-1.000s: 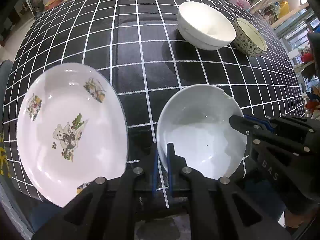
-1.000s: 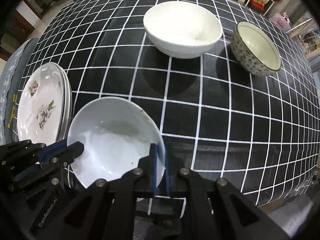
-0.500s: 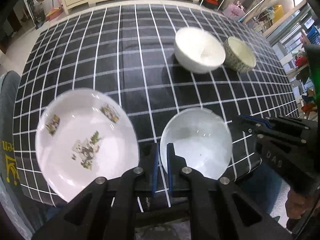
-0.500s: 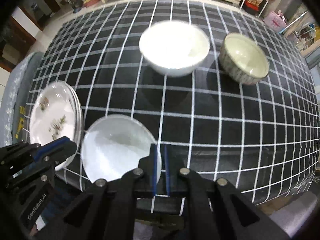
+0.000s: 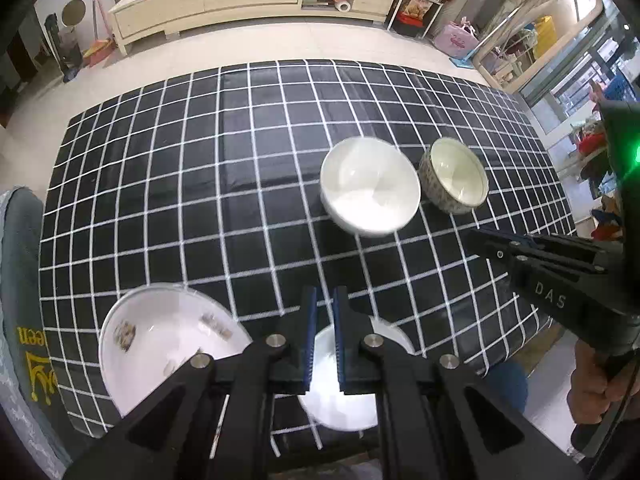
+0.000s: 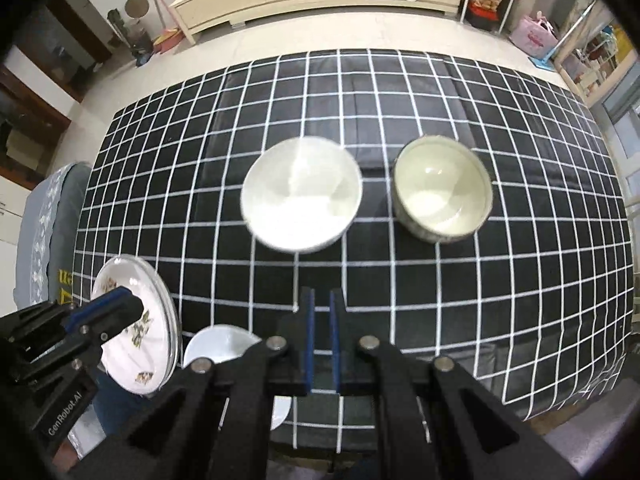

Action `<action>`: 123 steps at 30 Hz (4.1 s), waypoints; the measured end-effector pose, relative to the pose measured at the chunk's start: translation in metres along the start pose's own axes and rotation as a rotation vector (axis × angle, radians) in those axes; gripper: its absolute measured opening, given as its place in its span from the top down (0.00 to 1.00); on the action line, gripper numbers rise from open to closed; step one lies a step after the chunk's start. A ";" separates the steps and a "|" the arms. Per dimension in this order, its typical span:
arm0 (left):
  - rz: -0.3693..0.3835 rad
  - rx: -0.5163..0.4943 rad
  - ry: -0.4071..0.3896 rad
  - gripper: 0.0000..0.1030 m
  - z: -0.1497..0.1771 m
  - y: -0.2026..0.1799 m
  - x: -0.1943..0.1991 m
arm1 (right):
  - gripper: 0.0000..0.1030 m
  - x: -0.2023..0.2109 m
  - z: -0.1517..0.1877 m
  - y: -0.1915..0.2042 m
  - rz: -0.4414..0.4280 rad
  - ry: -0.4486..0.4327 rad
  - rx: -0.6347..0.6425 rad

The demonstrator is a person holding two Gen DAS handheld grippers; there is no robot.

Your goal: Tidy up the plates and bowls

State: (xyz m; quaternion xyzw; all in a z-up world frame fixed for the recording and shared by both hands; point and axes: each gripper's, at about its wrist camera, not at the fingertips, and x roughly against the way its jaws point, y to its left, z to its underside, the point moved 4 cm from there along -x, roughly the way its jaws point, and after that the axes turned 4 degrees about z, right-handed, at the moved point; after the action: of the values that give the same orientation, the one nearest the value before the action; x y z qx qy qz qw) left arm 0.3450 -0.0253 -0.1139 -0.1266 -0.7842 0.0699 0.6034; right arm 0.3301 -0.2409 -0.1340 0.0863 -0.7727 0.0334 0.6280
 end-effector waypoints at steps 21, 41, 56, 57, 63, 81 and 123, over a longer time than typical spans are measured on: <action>-0.012 -0.013 0.102 0.93 -0.078 -0.001 -0.097 | 0.91 -0.090 -0.064 -0.028 -0.052 0.145 -0.064; -0.070 -0.034 0.125 0.93 -0.081 -0.001 -0.129 | 0.90 -0.129 -0.055 -0.010 0.023 0.138 -0.016; -0.078 0.006 0.155 0.92 -0.013 0.017 -0.114 | 0.90 -0.125 0.048 0.077 0.004 0.159 0.042; -0.081 0.006 0.155 0.92 -0.010 0.018 -0.113 | 0.90 -0.122 0.056 0.086 0.003 0.159 0.047; -0.100 -0.010 0.168 0.92 -0.003 0.019 -0.113 | 0.90 -0.110 0.098 0.132 0.001 0.162 0.068; -0.099 0.019 0.182 0.91 -0.002 0.027 -0.139 | 0.90 -0.134 0.103 0.140 0.024 0.187 0.049; -0.106 0.004 0.142 0.91 0.083 -0.002 -0.051 | 0.90 -0.072 0.159 0.123 0.073 0.185 0.063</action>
State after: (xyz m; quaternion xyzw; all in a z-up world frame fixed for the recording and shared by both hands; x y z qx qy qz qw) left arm 0.2768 -0.0383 -0.1824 -0.0882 -0.7449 0.0304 0.6606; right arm 0.1695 -0.1389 -0.2310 0.0743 -0.7126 0.0885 0.6920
